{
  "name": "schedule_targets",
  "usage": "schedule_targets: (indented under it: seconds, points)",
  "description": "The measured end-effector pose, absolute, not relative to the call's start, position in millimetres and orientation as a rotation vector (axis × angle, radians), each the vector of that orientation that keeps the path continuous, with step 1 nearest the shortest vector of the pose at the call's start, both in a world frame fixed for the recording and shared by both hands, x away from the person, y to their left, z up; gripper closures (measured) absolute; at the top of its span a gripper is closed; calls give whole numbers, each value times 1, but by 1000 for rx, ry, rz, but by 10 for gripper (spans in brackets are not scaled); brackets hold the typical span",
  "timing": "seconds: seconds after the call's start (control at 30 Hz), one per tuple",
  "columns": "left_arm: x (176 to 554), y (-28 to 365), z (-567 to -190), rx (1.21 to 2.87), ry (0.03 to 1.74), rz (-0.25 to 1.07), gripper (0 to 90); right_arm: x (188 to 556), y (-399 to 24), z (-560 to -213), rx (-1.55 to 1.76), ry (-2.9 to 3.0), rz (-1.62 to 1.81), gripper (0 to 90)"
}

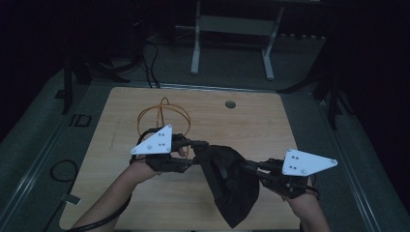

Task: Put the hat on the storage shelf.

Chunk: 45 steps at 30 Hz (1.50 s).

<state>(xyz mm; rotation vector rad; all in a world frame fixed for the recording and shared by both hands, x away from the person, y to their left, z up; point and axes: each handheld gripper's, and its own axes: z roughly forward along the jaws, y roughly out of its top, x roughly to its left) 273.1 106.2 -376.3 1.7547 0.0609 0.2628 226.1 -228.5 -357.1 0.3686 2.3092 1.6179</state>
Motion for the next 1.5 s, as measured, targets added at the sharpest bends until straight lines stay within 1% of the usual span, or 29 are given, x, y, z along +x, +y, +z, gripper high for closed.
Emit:
schedule_targets:
  seconds: [0.2,0.3,0.53,0.7,0.77,0.93,1.07,1.1,1.2,1.27,1.33,1.37,1.4,1.43,1.47,1.5]
  points:
    - [270,120,-380,1768,132,305,552,230,-233,-353,431,2269,1632,881]
    - [269,128,-384,1763,192,312,552,233,-235,-350,476,2245,1628,881]
    - [264,153,-395,1767,324,394,552,243,-243,-341,569,2142,1625,880]
    - [259,171,-405,1754,408,406,552,254,-245,-333,606,2076,1613,880]
    - [257,178,-410,1764,431,420,552,258,-245,-331,621,2060,1607,879]
    - [252,190,-426,1789,487,442,517,271,-239,-325,651,2032,1596,879]
    - [244,197,-443,1819,535,472,515,283,-232,-319,675,2020,1595,879]
    - [242,198,-447,1829,548,486,502,287,-230,-317,680,2016,1591,879]
    - [236,201,-461,1842,584,512,421,297,-223,-313,705,2012,1586,879]
    - [232,202,-471,1853,626,521,341,304,-217,-311,710,2013,1591,879]
    - [228,204,-481,1859,657,522,232,310,-210,-308,713,2013,1587,879]
    - [226,205,-486,1852,683,520,193,313,-207,-306,714,2017,1591,879]
    - [226,205,-486,1852,683,520,135,313,-207,-306,714,2017,1591,879]
    - [223,208,-495,1842,717,519,135,315,-203,-304,713,2021,1590,879]
    - [221,210,-499,1845,735,528,88,320,-196,-301,709,2027,1595,879]
    - [219,213,-504,1841,752,542,75,322,-192,-299,704,2029,1593,879]
